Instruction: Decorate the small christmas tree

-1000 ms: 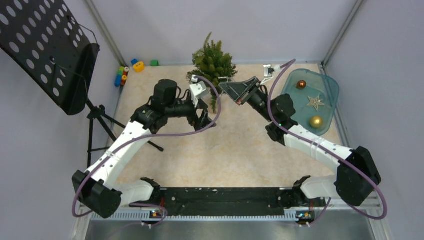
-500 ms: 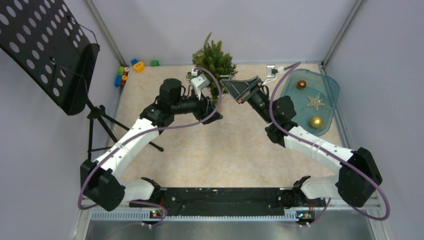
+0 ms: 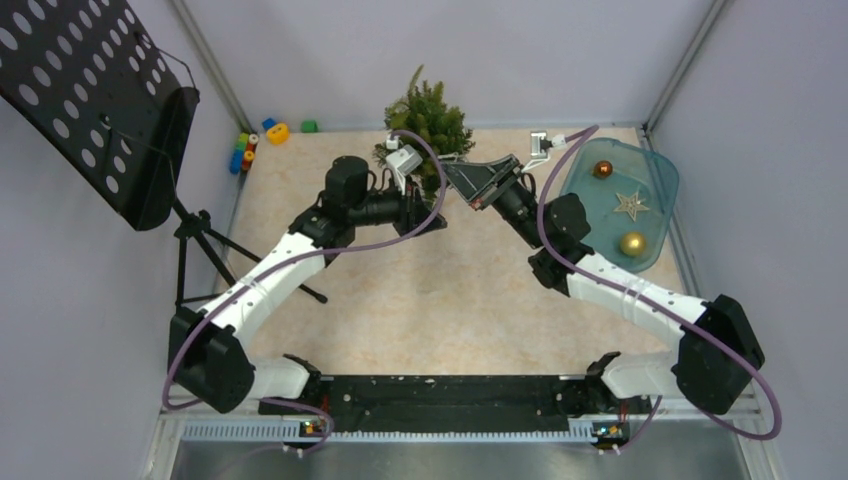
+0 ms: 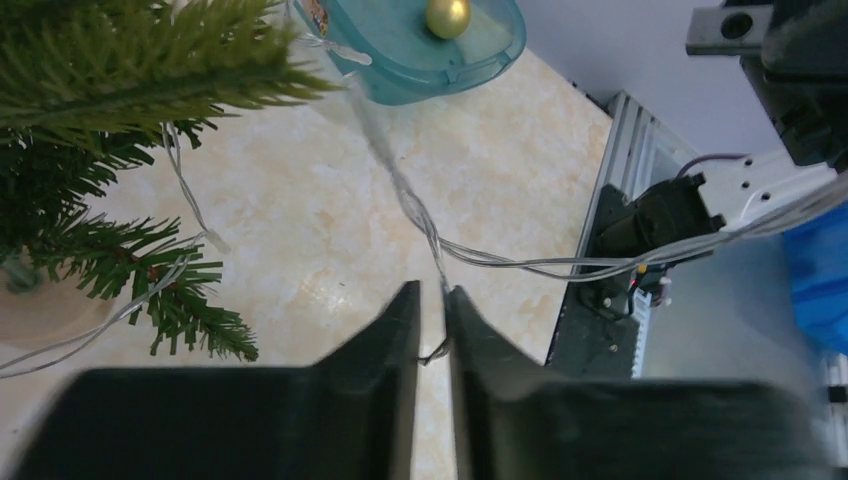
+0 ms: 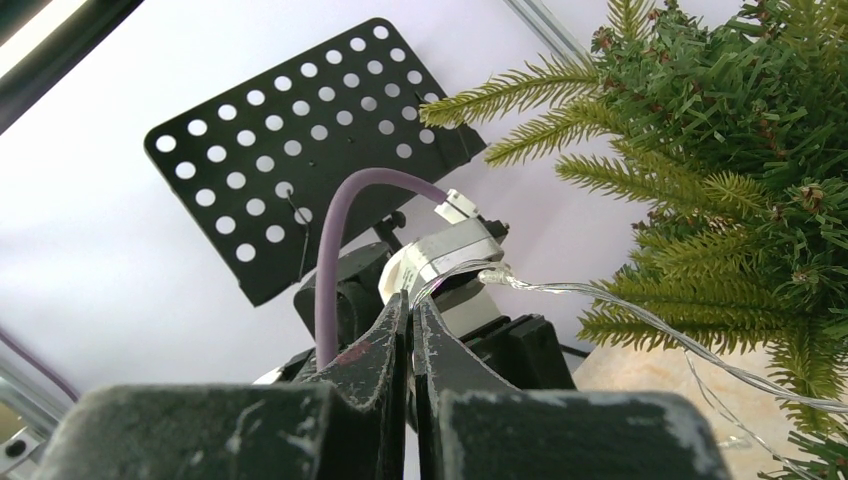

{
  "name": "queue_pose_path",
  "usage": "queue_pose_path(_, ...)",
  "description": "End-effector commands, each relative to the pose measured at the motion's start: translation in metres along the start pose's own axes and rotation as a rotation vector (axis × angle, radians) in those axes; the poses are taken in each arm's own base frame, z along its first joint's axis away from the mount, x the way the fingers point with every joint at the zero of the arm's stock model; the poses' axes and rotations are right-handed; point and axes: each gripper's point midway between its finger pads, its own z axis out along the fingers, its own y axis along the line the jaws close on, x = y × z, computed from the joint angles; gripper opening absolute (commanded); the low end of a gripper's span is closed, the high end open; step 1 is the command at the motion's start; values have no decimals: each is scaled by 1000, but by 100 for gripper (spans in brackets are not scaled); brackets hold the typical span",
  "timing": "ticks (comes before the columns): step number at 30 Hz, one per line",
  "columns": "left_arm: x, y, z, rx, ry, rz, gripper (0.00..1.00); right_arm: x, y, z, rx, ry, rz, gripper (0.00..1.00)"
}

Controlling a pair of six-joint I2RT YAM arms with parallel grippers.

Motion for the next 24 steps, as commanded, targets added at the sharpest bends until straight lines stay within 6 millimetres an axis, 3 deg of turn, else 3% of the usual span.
queue_pose_path(1,-14,8,3,-47,-45,24,2,-17,39,0,-103,-45,-9,0)
queue_pose_path(5,-16,7,-6,-84,-19,61,0,-19,35,-1,-78,-49,-36,0)
queue_pose_path(8,-31,11,-33,-205,-9,231,0,-18,24,-3,-21,-42,-76,0)
queue_pose_path(12,-78,29,-89,-532,-50,423,0,-18,17,4,16,-17,-156,0)
queue_pose_path(14,-114,32,-121,-697,-98,489,0,-18,15,14,39,17,-210,0)
queue_pose_path(16,-140,33,-154,-849,-131,538,0,-12,15,22,46,77,-246,9)
queue_pose_path(19,-166,45,-208,-1137,-138,639,0,-1,17,25,42,170,-272,37)
queue_pose_path(21,-171,59,-237,-1319,-75,724,0,2,16,20,50,203,-286,46)
queue_pose_path(24,-163,70,-258,-1450,47,811,0,5,15,9,70,242,-325,56)
